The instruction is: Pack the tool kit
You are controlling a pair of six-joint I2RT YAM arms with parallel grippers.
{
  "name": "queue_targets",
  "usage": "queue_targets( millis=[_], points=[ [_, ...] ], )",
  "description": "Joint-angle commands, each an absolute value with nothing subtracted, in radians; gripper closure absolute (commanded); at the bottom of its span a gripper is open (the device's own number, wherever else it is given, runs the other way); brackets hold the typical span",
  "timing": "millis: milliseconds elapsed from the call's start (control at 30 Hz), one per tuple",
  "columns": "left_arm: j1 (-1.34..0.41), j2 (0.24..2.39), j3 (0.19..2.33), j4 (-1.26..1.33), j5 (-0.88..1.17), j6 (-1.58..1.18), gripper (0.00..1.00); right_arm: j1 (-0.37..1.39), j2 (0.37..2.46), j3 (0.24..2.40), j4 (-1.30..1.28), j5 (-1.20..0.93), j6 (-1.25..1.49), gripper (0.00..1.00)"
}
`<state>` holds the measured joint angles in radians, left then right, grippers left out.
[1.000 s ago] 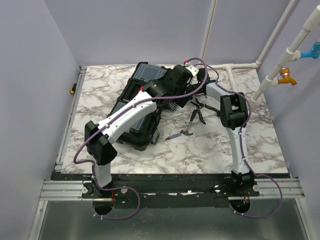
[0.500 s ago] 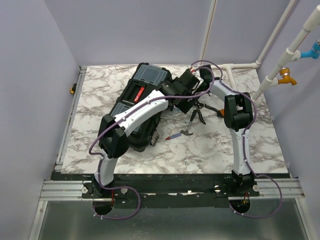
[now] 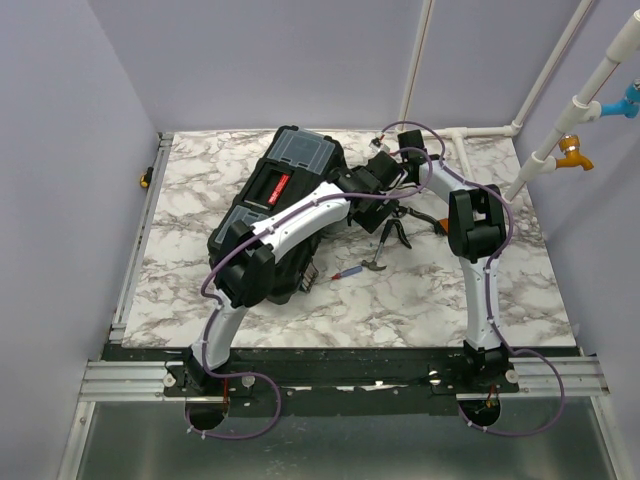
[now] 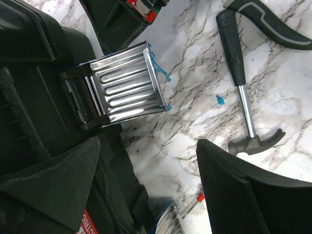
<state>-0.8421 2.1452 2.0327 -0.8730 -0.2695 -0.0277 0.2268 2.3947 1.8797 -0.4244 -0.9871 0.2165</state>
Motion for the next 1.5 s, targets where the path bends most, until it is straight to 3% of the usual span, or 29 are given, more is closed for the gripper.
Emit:
queue_targets(
  millis=[0,333,500,667,867,1033,1233,1467],
  points=[
    [-0.838,2.184,2.067,-0.854,-0.302,-0.005,0.20,0.249,2.355,1.862,-0.509,-1.080,0.219,0.91],
    [-0.838,2.299,2.136,-0.831,-0.375,0.099,0.26,0.250,2.349,1.860,-0.519,-1.072,0.221,0.91],
    [-0.829,2.319,2.141,-0.810,-0.413,0.120,0.36,0.250,2.341,1.856,-0.520,-1.064,0.220,0.91],
    [-0.825,2.325,2.143,-0.811,-0.442,0.142,0.56,0.249,2.328,1.855,-0.515,-1.072,0.222,0.91],
    [-0.822,2.319,2.124,-0.802,-0.477,0.146,0.68,0.250,2.315,1.854,-0.510,-1.075,0.227,0.91],
    [-0.822,2.287,2.122,-0.786,-0.512,0.135,0.95,0.248,2.308,1.850,-0.502,-1.047,0.240,0.92],
    [-0.798,2.218,2.129,-0.797,-0.493,0.064,1.00,0.222,2.276,1.835,-0.474,-0.911,0.306,0.92],
    [-0.714,2.126,2.097,-0.808,-0.293,-0.089,1.00,0.175,2.200,1.706,-0.329,-0.717,0.449,0.95]
  ],
)
